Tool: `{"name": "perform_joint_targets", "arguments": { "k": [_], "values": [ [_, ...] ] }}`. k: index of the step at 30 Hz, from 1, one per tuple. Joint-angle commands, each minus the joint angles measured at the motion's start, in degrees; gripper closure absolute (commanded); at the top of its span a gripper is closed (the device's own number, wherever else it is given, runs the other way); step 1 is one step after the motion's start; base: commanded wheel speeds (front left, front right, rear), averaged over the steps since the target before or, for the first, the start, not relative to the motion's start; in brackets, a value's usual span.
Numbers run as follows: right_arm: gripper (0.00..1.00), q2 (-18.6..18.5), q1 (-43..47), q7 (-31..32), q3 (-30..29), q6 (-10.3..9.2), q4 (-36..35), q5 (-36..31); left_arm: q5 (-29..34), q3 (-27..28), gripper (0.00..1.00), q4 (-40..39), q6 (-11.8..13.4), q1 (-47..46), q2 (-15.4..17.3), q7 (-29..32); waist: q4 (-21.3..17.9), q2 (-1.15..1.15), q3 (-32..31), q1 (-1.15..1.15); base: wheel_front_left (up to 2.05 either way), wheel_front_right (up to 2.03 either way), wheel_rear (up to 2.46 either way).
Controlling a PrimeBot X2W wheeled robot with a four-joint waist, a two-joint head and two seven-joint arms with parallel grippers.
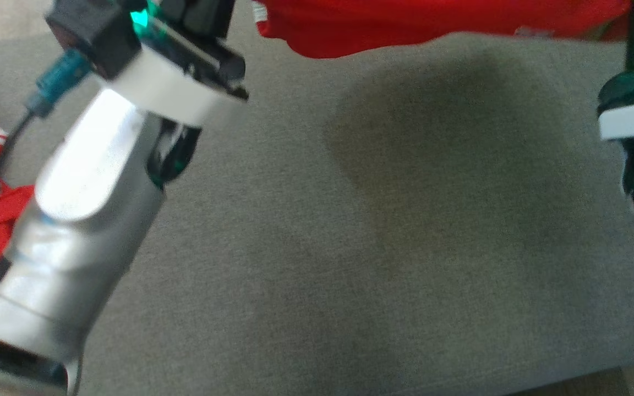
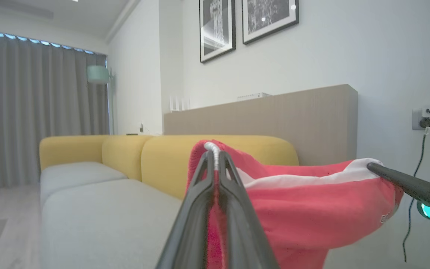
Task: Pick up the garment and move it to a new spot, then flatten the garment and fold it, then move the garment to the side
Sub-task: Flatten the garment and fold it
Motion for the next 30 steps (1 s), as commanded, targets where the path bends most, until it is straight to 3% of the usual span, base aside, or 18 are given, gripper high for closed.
{"name": "perform_joint_targets", "arguments": {
  "k": [1,4,7,8,9,10,11,19,30],
  "values": [
    [1.0,-1.0,2.8,1.8,1.9,-0.04,-0.8,-1.1,-0.5,0.6,1.0,-0.2,0.1,1.9,2.3,-0.4,-0.9,0.0,1.1,-0.01,0.0,0.0,0.0],
    [1.0,-0.3,7.3,3.8,3.6,-0.04,0.6,-3.1,-0.8,-0.1,1.0,0.9,0.1,7.8,2.7,-0.4,-1.2,0.0,2.0,-0.01,0.0,0.0,0.0],
    [1.0,2.9,12.3,3.5,4.3,-0.04,2.9,-4.9,-0.7,1.7,1.0,1.6,0.1,15.0,2.4,-0.5,-1.1,0.0,2.7,-0.01,0.0,0.0,0.0],
    [0.93,4.2,13.9,3.4,4.8,-0.04,3.7,-5.7,0.4,2.1,1.0,1.9,0.1,17.2,2.6,-0.5,-1.0,0.0,2.9,-0.01,0.0,0.0,0.0],
    [0.71,5.5,15.3,3.0,5.1,-0.04,4.6,-6.3,1.5,2.6,1.0,2.2,0.1,19.1,2.6,-0.5,-1.0,0.0,3.1,-0.01,0.0,0.0,0.0],
    [0.22,6.9,16.7,2.6,5.0,-0.04,5.5,-6.8,2.4,3.4,1.0,2.4,0.1,20.9,2.5,-0.5,-0.8,0.0,3.2,-0.01,0.0,0.0,0.0],
    [0.0,8.3,18.0,2.1,4.6,-0.04,6.3,-7.3,3.2,4.5,1.0,2.6,0.1,22.5,2.3,-0.5,-0.6,0.0,3.4,-0.01,0.0,0.0,0.0],
    [0.0,12.9,26.5,0.5,4.0,-0.04,5.4,-10.7,7.5,11.2,1.0,2.6,0.1,26.9,1.8,-0.5,0.1,0.0,3.8,-0.01,0.0,0.0,0.0],
    [0.0,13.6,30.3,0.6,7.2,-0.04,-0.2,-9.5,8.8,15.3,1.0,2.7,0.1,26.5,2.3,-0.5,0.0,0.0,4.5,-0.01,0.0,0.0,0.0]
  ]
}}
